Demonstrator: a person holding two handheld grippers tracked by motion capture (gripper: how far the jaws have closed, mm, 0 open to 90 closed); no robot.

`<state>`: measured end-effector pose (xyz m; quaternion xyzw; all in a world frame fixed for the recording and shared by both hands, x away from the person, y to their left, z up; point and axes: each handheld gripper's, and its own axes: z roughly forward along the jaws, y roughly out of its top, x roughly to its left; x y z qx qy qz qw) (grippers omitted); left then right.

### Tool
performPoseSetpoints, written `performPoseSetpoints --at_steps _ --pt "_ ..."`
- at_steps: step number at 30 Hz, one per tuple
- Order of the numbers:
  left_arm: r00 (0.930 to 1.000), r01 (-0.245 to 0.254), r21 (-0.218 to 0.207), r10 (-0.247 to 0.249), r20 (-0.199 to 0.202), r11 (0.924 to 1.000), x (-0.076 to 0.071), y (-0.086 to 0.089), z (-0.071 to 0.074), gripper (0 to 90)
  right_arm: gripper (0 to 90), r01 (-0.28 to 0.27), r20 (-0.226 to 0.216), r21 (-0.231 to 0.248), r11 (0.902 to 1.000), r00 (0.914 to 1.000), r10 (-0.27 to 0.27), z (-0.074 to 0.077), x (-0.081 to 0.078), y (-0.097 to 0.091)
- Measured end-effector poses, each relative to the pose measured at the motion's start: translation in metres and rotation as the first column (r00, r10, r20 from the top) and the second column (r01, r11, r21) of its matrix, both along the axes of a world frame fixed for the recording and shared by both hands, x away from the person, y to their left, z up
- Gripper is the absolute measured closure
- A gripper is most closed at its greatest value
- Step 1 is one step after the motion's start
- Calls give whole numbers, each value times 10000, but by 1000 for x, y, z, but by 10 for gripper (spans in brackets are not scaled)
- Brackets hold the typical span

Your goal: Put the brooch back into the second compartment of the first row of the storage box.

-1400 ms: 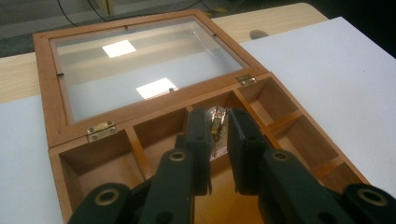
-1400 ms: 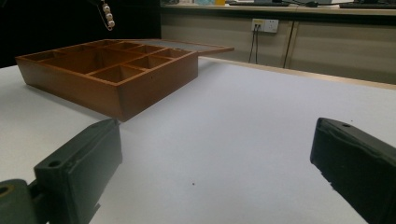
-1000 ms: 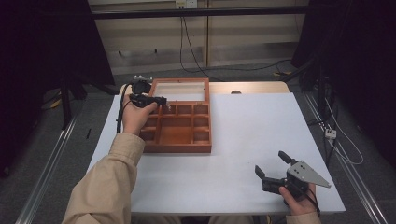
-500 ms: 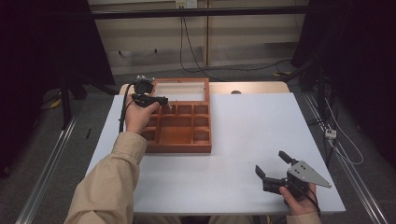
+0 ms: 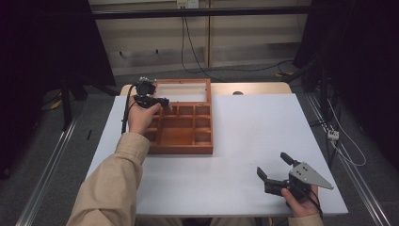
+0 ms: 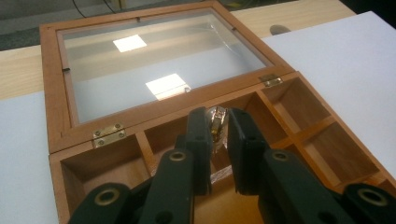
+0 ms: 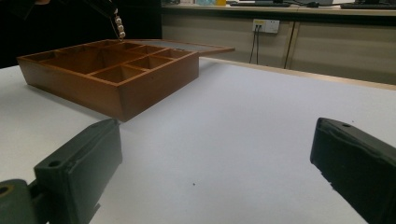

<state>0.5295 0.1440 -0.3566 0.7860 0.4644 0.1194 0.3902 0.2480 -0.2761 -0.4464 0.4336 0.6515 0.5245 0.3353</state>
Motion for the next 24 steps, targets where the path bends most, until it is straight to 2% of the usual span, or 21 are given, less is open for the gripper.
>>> performPoseSetpoints --at_steps 11,14,15,17,18,24 --pt "9999 -45 189 48 -166 9998 5 -6 -12 796 14 -12 8 34 10000 10000 12 0 0 -1" --pt "9996 -104 84 106 -259 9999 7 -7 -14 792 14 -6 9 45 10000 10000 6 0 0 -1" --pt "9994 -132 13 133 -332 9999 7 -7 -15 776 14 -1 10 52 10000 10000 1 0 0 -1" --pt "9986 -332 114 337 -402 9994 8 -8 -16 644 14 14 -10 70 10000 10000 -14 0 0 -1" --pt "9989 -256 231 265 -382 9994 8 -8 -16 629 14 16 -1 65 10000 10000 -16 -1 0 -2" --pt "9990 -291 100 295 -332 9995 2 -6 -13 557 14 -22 19 51 10000 10000 22 0 0 -1"
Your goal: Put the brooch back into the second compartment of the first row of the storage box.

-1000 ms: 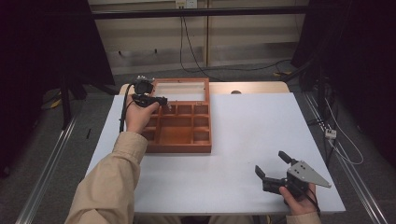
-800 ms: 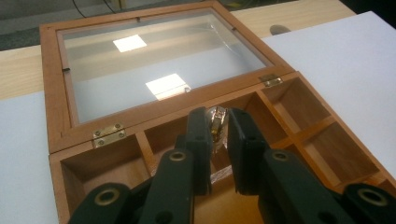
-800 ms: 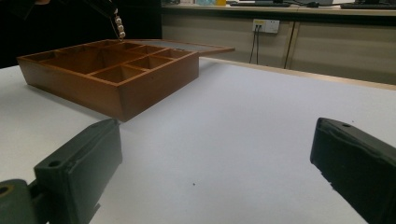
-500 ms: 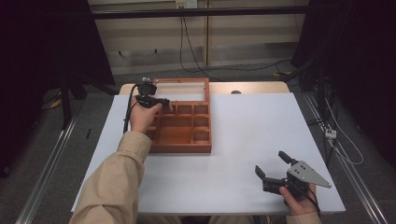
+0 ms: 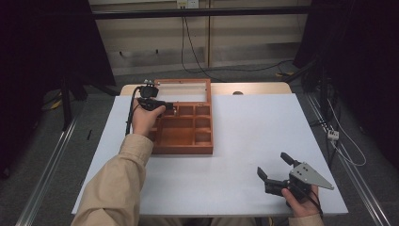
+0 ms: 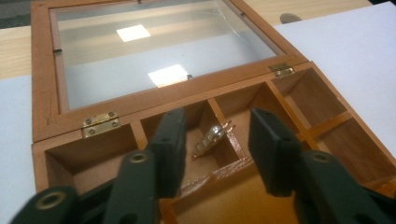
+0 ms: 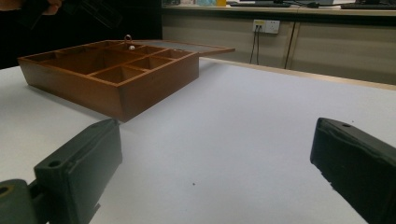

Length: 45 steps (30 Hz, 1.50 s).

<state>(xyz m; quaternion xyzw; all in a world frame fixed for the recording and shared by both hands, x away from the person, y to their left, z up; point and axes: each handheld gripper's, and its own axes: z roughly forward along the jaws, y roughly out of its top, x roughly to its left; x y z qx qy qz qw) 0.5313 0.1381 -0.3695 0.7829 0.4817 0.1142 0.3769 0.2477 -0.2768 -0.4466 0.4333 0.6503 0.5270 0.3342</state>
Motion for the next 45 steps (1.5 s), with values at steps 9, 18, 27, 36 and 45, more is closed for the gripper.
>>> performPoseSetpoints --at_steps 9,18,27,36,45 --pt "9999 114 -352 -111 91 9993 -16 15 -3 417 14 -21 15 -22 10000 10000 21 1 2 3" --pt "9971 710 -813 -684 345 9942 -11 6 -6 847 14 -40 4 -59 10000 10000 40 0 3 4" --pt "9954 917 -291 -908 319 9954 9 -20 -21 900 14 -16 -45 16 10000 10000 17 -1 4 1" --pt "9999 128 169 -130 93 9998 10 2 -20 900 14 -4 -31 93 10000 10000 4 -1 4 -1" --pt "9969 761 -974 -740 256 9923 -20 1 -7 509 14 -30 -6 24 10000 10000 31 0 4 2"
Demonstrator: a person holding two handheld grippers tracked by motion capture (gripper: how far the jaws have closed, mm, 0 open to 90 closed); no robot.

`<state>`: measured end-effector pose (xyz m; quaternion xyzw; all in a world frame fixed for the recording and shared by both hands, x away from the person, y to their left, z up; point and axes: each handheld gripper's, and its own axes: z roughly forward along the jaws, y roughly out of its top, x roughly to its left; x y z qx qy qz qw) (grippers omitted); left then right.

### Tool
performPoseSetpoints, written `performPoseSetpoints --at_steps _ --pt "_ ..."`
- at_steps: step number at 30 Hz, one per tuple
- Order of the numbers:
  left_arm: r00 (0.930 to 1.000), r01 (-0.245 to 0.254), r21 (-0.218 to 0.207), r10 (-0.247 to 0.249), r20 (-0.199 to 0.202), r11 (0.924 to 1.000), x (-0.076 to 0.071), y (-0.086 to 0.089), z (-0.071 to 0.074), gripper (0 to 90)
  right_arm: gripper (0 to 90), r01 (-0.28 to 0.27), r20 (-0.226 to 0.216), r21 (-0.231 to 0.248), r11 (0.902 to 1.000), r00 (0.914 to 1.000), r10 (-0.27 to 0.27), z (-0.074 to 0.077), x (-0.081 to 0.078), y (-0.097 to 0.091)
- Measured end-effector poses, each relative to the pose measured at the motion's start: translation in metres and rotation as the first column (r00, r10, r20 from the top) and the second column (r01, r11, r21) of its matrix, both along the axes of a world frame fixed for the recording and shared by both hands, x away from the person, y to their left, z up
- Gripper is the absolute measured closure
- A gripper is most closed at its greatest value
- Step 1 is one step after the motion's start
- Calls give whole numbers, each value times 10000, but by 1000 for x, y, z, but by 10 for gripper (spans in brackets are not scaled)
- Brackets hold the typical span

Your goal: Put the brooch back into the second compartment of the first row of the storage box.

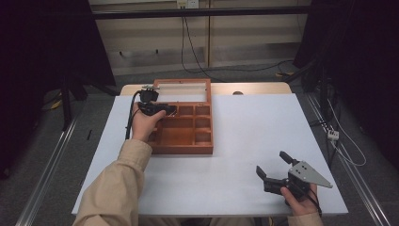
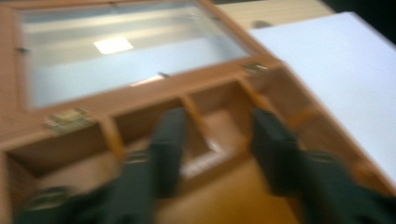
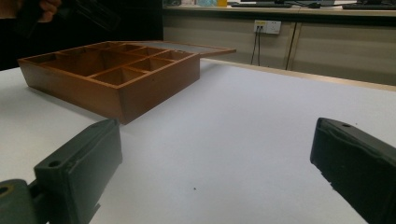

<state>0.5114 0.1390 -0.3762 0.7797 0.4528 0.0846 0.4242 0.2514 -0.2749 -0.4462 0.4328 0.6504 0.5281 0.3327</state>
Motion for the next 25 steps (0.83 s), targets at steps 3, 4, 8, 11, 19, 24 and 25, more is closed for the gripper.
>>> performPoseSetpoints --at_steps 3,4,8,11,19,24,25 --pt "9967 770 -187 -765 280 9969 -25 1 0 412 14 -17 -9 -8 10000 10000 17 0 0 0" --pt "9954 881 -293 -869 408 9957 -35 2 -1 382 14 -19 3 -22 10000 10000 19 0 0 0" --pt "9898 1282 -413 -1252 687 9909 -76 17 -7 255 14 -17 16 -8 10000 10000 17 1 0 1" --pt "9851 1501 -346 -1465 905 9881 -108 32 -17 205 14 -20 -29 -2 10000 10000 20 0 0 1" --pt "9824 1608 13 -1602 957 9870 -151 70 -43 158 14 -166 -128 -61 9998 9998 165 0 2 5" --pt "9848 1289 -144 -1263 1189 9915 -155 82 -44 135 14 -231 -125 -74 9997 9997 230 1 3 8" --pt "9854 1252 -195 -1220 1186 9919 -155 83 -43 124 14 -256 -160 -109 9996 9995 255 1 4 9"
